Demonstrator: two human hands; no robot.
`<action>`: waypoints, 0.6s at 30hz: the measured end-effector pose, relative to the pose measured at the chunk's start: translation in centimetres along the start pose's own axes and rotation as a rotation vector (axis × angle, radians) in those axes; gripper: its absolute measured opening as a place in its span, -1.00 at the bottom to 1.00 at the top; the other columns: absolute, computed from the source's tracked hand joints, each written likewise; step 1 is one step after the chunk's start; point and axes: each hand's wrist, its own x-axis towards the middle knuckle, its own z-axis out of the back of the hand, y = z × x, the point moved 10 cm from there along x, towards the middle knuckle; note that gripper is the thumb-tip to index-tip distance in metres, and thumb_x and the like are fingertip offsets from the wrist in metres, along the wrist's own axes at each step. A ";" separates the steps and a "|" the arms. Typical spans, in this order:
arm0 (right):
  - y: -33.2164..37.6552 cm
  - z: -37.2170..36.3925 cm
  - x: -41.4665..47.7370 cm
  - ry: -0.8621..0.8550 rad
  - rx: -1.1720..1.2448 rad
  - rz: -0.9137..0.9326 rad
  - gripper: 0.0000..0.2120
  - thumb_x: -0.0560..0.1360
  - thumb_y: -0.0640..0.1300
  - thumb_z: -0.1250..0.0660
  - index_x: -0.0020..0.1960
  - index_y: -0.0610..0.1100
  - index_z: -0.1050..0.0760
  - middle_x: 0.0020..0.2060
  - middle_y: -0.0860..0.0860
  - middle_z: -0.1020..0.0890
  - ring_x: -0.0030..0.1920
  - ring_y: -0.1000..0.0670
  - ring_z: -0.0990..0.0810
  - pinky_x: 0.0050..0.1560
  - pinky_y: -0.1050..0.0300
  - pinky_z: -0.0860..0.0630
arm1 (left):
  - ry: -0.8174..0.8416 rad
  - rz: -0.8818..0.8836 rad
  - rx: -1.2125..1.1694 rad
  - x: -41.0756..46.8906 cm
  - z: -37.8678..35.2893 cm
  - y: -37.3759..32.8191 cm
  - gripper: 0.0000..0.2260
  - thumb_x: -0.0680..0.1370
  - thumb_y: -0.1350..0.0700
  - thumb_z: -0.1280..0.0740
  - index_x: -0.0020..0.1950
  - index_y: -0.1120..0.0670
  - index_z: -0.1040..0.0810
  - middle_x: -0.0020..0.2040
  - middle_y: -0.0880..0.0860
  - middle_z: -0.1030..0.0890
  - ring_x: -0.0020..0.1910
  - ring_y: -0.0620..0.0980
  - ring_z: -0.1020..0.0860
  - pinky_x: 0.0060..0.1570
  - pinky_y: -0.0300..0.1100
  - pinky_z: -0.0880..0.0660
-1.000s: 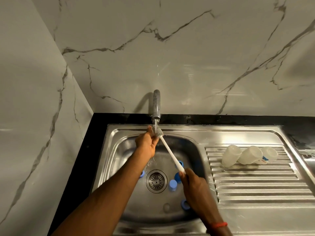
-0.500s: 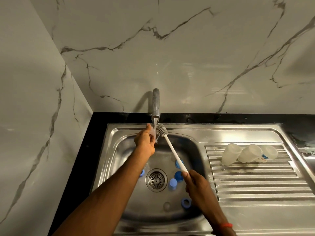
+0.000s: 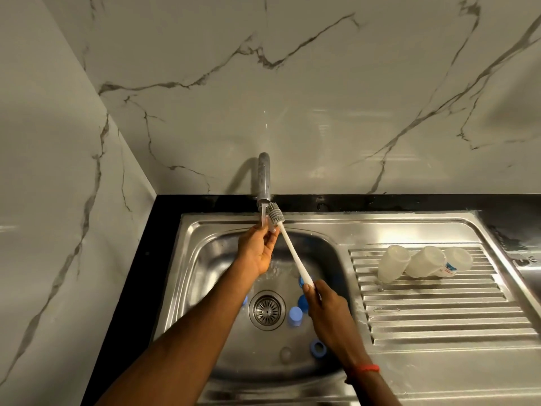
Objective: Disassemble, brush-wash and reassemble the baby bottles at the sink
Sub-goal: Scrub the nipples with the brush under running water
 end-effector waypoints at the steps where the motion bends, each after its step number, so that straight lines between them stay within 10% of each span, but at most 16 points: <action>1: 0.1 -0.1 0.0 -0.004 -0.023 0.012 -0.73 0.65 0.12 -0.16 -0.04 -0.04 -0.47 -0.35 -0.01 -0.59 -0.39 0.02 -0.55 -0.34 0.08 -0.50 | -0.031 -0.010 -0.009 0.1 0.3 -0.1 -0.92 0.60 0.29 -0.34 0.05 0.29 -0.59 0.10 0.27 -0.64 0.13 0.16 -0.64 -0.15 -0.17 -0.67; 7: -0.4 -1.1 -1.9 0.065 -0.183 0.047 -0.74 0.64 0.13 -0.15 0.02 -0.05 -0.45 -0.27 -0.04 -0.61 -0.27 -0.12 -0.60 -0.23 -0.06 -0.50 | -0.156 -0.119 -0.073 0.1 1.7 -2.4 -0.88 0.61 0.33 -0.29 -0.13 0.27 -0.53 -0.36 0.17 -0.65 -0.43 0.04 -0.63 -0.48 -0.19 -0.58; 14: 1.3 -0.5 0.2 -0.005 -0.081 0.028 -0.70 0.65 0.13 -0.10 0.02 -0.07 -0.46 -0.29 -0.02 -0.60 -0.33 -0.02 -0.60 -0.25 -0.07 -0.59 | -0.063 -0.123 -0.007 0.2 0.2 -1.0 -0.91 0.62 0.30 -0.30 0.07 0.31 -0.57 0.13 0.33 -0.63 0.15 0.25 -0.63 -0.07 -0.13 -0.66; 18: -0.1 -0.8 -1.3 0.081 -0.066 0.008 -0.73 0.64 0.12 -0.16 -0.03 -0.05 -0.48 -0.42 0.06 -0.56 -0.43 0.08 -0.50 -0.30 0.00 -0.48 | -0.072 -0.110 -0.064 0.2 0.3 -2.2 -0.91 0.60 0.36 -0.24 -0.03 0.25 -0.53 0.03 0.28 -0.61 -0.05 0.18 -0.64 -0.30 -0.15 -0.66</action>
